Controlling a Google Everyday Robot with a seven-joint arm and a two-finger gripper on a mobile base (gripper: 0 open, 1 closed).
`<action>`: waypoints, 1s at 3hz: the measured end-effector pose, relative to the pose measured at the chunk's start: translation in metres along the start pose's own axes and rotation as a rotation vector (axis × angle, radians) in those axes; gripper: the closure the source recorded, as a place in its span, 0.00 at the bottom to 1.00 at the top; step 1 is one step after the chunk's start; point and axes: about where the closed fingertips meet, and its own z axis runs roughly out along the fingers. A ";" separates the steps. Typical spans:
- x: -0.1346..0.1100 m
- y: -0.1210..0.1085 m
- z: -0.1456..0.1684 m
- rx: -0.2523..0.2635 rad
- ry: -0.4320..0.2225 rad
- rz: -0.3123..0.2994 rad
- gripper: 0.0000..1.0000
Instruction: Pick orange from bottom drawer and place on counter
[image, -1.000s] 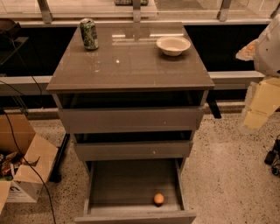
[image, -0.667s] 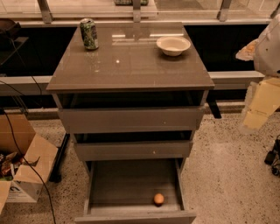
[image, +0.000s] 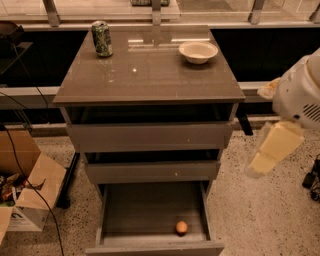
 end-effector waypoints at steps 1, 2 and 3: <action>-0.002 0.022 0.038 -0.045 -0.088 0.040 0.00; -0.008 0.031 0.083 -0.090 -0.174 0.069 0.00; -0.021 0.022 0.158 -0.155 -0.288 0.106 0.00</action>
Offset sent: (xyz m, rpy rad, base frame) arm 0.0154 0.0664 -0.1356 0.3468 0.0498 -0.0047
